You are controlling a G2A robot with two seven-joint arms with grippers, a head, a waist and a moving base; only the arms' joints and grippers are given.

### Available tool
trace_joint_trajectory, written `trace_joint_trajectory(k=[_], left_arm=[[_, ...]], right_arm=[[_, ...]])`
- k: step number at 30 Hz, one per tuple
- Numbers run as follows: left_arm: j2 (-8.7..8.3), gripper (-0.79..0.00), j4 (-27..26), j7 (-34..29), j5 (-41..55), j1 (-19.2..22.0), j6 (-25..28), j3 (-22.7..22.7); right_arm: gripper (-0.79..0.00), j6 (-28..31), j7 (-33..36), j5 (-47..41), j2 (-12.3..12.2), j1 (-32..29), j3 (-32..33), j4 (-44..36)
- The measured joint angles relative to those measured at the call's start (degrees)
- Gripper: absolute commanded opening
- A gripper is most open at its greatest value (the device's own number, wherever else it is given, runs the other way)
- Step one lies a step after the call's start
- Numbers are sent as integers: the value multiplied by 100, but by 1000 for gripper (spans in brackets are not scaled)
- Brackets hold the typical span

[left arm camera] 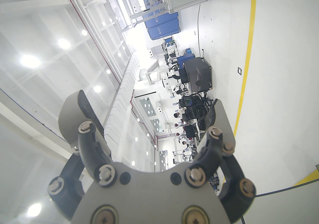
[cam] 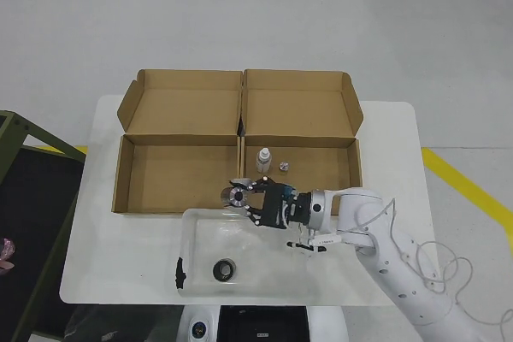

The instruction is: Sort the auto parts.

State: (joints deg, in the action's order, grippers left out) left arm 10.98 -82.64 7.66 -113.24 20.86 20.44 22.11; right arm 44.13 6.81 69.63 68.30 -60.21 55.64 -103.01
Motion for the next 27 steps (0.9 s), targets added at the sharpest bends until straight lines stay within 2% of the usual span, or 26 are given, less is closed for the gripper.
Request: trace_joint_trajectory(k=[13, 27], left_arm=[[0, 0, 0, 0, 0, 0, 0, 0], [0, 0, 0, 0, 0, 0, 0, 0]], right_arm=[[-785, -359, 43, -133, 189, 630, -448, 537], [-785, -804, 324, -241, 598, 1737, -1242, 1805]])
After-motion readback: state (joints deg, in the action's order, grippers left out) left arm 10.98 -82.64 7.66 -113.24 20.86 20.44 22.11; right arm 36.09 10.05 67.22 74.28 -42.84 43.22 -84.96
